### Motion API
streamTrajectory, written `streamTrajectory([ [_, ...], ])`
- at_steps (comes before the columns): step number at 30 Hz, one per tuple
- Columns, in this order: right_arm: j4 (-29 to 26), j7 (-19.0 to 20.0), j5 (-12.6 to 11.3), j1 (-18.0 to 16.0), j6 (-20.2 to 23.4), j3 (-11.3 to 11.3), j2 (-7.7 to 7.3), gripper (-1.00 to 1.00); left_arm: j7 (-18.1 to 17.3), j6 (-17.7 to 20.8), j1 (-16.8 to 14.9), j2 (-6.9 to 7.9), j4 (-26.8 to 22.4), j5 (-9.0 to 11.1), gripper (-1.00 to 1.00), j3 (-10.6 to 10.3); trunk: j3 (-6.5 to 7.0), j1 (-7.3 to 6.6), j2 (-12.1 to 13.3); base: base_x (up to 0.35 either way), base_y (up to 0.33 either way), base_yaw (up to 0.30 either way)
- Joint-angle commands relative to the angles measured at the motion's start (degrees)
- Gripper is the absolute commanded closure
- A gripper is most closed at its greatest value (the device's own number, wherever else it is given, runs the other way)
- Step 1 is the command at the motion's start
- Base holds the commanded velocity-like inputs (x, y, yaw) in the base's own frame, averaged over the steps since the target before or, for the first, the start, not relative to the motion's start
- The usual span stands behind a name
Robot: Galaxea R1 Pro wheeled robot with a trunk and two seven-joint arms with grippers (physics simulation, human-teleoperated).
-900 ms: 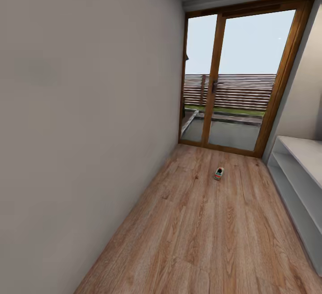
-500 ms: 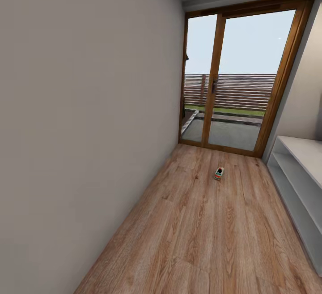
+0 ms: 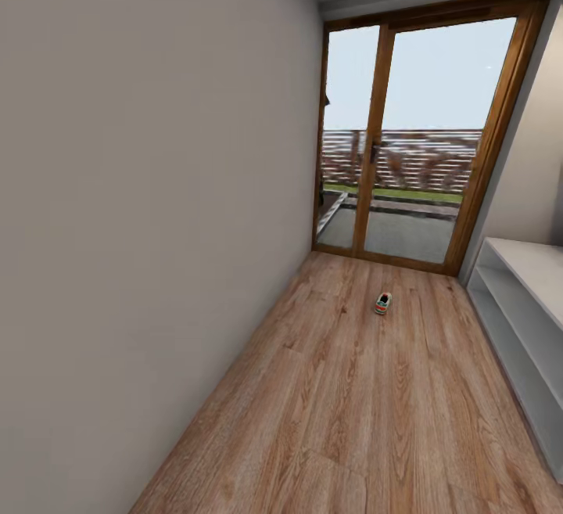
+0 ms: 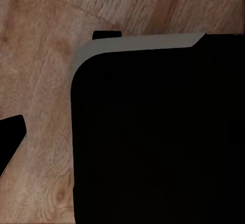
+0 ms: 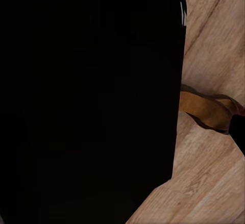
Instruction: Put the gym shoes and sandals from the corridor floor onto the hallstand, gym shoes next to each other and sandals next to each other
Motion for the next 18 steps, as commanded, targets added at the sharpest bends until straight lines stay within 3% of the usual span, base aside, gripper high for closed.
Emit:
streamTrajectory([
  [1, -0.10, 0.03, 0.02, 0.00, 0.02, -0.04, 0.00, -1.00, 0.01, -0.41, 0.03, 0.01, -0.42, 0.04, -1.00, 0.01, -0.05, 0.00, -0.02, 0.000, 0.000, 0.000],
  [11, -3.33, 0.11, -0.07, -0.01, 0.01, -0.12, -0.02, -1.00, -0.04, -3.62, -0.09, 0.05, -3.65, -0.01, -1.00, 0.03, -0.05, 0.00, -0.02, 0.000, 0.000, 0.000],
  [18, -5.59, 0.29, -0.02, -0.02, 0.02, -0.07, -0.04, -1.00, -0.06, -3.72, -0.33, 0.03, -5.91, -0.03, -1.00, 0.01, -0.05, 0.00, -0.02, 0.000, 0.000, 0.000],
])
